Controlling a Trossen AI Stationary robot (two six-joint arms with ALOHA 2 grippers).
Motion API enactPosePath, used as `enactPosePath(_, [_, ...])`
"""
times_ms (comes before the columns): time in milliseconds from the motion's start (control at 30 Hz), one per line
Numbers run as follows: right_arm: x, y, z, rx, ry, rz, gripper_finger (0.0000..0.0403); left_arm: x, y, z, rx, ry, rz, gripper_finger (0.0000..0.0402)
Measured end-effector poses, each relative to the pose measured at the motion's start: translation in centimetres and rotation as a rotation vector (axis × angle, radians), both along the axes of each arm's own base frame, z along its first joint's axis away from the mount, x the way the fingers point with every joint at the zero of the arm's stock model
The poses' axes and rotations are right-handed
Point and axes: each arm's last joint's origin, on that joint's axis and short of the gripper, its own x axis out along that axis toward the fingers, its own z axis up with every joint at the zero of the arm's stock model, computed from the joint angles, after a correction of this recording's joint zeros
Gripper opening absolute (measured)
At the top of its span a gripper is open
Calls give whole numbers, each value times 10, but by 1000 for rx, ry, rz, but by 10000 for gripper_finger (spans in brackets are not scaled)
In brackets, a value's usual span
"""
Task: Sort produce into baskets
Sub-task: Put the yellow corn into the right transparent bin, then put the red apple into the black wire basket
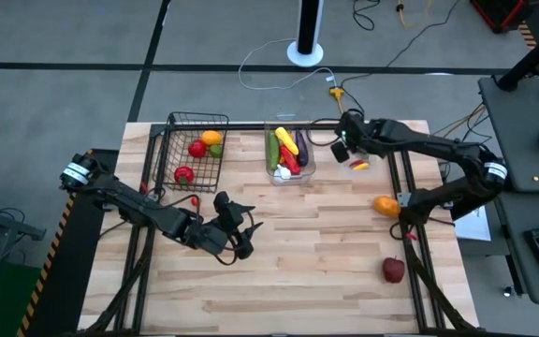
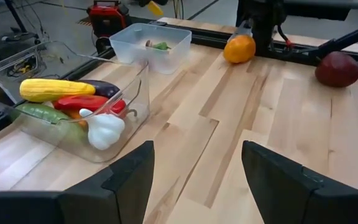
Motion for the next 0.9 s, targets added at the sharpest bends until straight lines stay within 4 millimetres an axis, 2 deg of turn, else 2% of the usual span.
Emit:
enactPosePath(200, [-9, -8, -10, 44, 4, -29, 76, 0, 0, 0, 0, 0, 0, 223])
enactPosePath(533, [-7, -8, -8, 39, 2, -13, 136, 0, 0, 0, 0, -1, 0, 223])
enactPosePath(900, [-2, -6, -6, 73, -61, 55, 157, 0, 0, 0, -6, -4, 3, 223])
